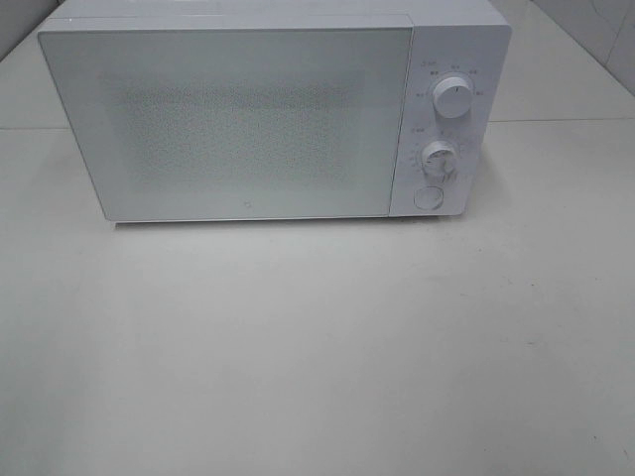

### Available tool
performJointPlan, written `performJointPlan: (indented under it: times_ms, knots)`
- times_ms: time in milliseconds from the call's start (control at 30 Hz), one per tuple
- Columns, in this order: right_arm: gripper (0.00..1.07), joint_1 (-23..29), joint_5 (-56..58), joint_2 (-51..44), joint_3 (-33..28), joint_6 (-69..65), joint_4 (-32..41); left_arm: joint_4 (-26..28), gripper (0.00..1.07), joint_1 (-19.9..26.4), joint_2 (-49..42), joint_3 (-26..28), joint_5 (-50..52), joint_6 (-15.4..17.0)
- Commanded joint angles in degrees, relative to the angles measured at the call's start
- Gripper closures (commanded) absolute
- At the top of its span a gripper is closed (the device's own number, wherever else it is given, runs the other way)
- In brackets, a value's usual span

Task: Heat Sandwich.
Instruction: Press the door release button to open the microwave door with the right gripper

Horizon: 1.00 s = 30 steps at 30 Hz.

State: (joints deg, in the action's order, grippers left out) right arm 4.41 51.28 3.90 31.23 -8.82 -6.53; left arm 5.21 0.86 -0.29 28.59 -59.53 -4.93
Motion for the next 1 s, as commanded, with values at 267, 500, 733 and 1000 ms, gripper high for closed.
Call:
performJointPlan:
  times_ms: [267,500,733,1000]
  knots:
    - [0.32,-0.40,-11.57,10.89,0.40,0.74,-0.17,0.17,0.09,0.11,-1.49,-0.17,0.17,-0.11]
    - [0.32,-0.40,-17.42,17.48,0.17,0.74,-0.17,0.17,0.09,0.11,-1.49,-0.17,0.17,-0.11]
    - [0.32,-0.40,-25.95,26.64,0.17,0.74,-0.17,0.17,0.09,0.11,-1.49,-0.17,0.17,-0.11]
    - [0.32,-0.40,-36.78,36.38,0.17,0.74,-0.17,0.17,0.09,0.11,-1.49,-0.17,0.17,-0.11]
